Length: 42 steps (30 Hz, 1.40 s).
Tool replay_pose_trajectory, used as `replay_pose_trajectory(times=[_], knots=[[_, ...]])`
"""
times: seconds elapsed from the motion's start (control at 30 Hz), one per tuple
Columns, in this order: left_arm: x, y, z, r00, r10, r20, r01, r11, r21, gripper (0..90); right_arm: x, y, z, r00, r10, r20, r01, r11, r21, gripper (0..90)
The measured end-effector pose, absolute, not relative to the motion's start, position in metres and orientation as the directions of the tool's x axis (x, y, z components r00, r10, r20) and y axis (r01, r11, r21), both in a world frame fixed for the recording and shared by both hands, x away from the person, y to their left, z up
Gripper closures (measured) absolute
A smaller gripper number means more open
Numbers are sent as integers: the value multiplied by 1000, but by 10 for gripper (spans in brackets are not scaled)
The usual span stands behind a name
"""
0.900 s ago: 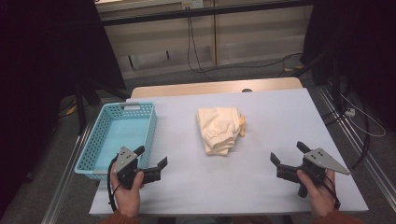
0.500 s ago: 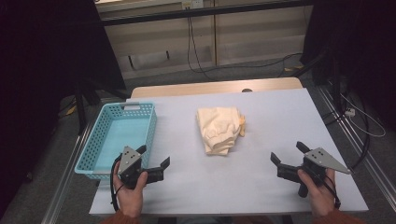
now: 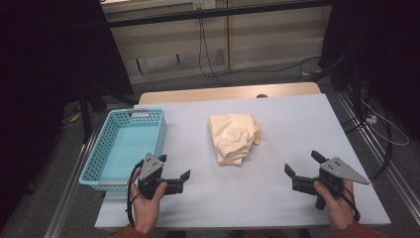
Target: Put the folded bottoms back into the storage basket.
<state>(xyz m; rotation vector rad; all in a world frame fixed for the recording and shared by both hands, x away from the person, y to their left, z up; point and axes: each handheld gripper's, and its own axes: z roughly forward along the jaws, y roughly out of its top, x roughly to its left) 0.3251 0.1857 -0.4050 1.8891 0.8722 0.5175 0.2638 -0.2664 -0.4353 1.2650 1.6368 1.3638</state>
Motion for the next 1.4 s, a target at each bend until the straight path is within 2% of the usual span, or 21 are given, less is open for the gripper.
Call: replay_pose_trajectory(times=[0.37,0.5,0.7,0.97,1.1,1.17,1.23,1.4], knots=[[341,169,-404,661,750,3,332,-295,896,45,266,-265,-436,-339,935,105,273,-9,962,4],[346,165,-403,664,748,-24,343,-276,898,45,266,-266,-436,-342,934,100,270,-5,963,4],[357,158,-400,665,747,1,323,-289,901,49,267,-265,-437,-344,933,101,286,2,958,4],[372,151,-393,677,735,-33,335,-268,903,60,267,-265,-437,-349,931,104,286,0,958,4],[382,146,-392,680,732,-48,360,-277,891,61,266,-264,-437,-355,929,107,282,-3,959,4],[390,143,-394,685,724,-84,403,-279,872,66,266,-264,-437,-358,928,105,282,0,959,4],[395,140,-396,671,739,-65,392,-278,877,67,267,-264,-437,-357,928,105,283,1,959,4],[403,137,-396,695,712,-99,412,-282,866,72,267,-264,-437,-353,929,110,287,-4,958,4]])
